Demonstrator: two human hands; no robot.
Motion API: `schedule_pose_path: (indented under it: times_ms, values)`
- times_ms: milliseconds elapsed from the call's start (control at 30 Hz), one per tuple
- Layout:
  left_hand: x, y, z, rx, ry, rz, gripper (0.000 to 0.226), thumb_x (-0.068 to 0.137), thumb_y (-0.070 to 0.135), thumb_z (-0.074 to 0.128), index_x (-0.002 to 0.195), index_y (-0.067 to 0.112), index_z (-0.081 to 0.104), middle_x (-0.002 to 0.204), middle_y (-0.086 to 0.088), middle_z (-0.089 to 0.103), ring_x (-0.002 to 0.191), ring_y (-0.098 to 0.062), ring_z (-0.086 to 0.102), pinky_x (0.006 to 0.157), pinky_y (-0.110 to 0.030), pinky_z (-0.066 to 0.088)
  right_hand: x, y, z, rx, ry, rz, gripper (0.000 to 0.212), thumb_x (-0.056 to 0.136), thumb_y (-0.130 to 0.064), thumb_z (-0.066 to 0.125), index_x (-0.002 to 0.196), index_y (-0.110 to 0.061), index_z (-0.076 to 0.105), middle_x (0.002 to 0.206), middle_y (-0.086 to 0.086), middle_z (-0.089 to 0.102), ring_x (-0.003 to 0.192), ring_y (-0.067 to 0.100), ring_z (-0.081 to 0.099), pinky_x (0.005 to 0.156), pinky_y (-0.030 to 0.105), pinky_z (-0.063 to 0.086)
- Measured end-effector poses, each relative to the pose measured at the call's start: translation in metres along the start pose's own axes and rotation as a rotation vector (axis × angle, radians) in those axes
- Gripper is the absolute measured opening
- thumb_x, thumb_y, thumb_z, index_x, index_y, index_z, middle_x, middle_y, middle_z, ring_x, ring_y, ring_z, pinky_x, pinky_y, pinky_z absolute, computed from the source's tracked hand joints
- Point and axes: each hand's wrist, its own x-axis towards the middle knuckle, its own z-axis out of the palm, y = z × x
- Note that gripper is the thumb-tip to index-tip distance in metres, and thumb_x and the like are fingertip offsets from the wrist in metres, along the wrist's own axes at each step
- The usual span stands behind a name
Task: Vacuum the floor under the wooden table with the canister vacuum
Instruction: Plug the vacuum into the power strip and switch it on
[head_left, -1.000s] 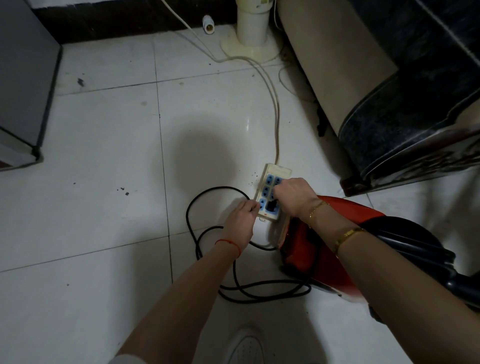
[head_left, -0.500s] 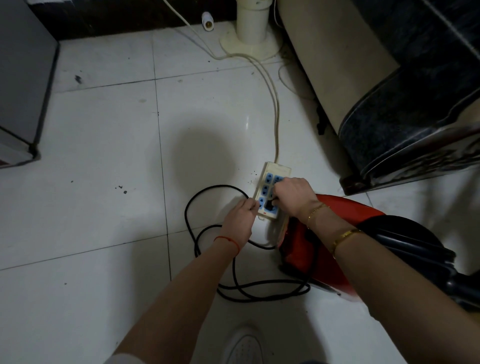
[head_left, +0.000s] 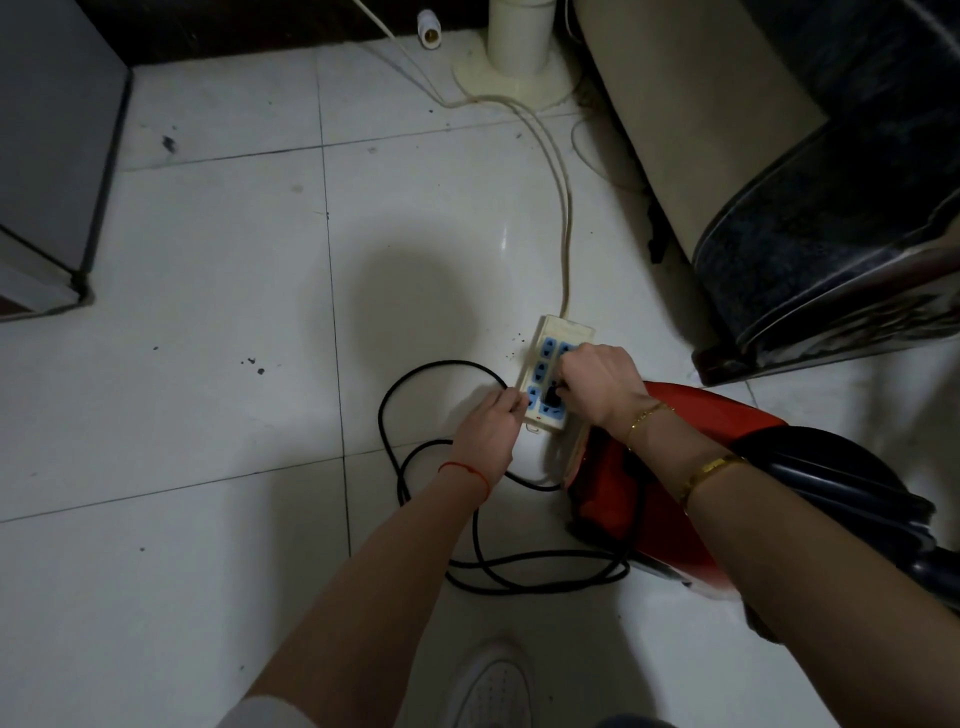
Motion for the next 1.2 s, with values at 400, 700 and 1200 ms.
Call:
schedule_pose_path:
  times_ms: [400,700,1200]
  values:
    - [-0.007,0.002,0.004,-0.051,0.069,0.005,0.07,0.077,-0.017,0.046,0.143,0.0,0.036,0.142,-0.015,0.041,0.131,-0.029,0.038,0.108,-0.032,0.036,-0.001,-0.001,0.005,-0.033,-0.032,-0.068,0.018,0.09,-0.018,0.052,0.104,-0.016,0.065,0.106,0.007,0.065,0.097,0.027,0.063,0.074,0.033,0.045]
    - [-0.012,-0.003,0.012,-0.012,0.09,0.035,0.071,0.082,-0.014,0.042,0.149,0.002,0.024,0.148,-0.014,0.033,0.138,-0.027,0.029,0.116,-0.031,0.026,-0.005,0.0,0.003,-0.116,-0.03,-0.081,0.016,0.093,-0.016,0.05,0.102,-0.012,0.062,0.109,0.008,0.064,0.1,0.028,0.062,0.069,0.032,0.039]
    - [-0.013,-0.005,0.017,-0.041,0.116,0.019,0.068,0.085,-0.014,0.044,0.149,0.002,0.026,0.149,-0.015,0.034,0.138,-0.027,0.03,0.116,-0.03,0.025,0.001,0.001,0.009,-0.109,-0.004,-0.111,0.022,0.092,-0.021,0.05,0.105,-0.017,0.066,0.105,0.006,0.065,0.095,0.026,0.063,0.066,0.03,0.037]
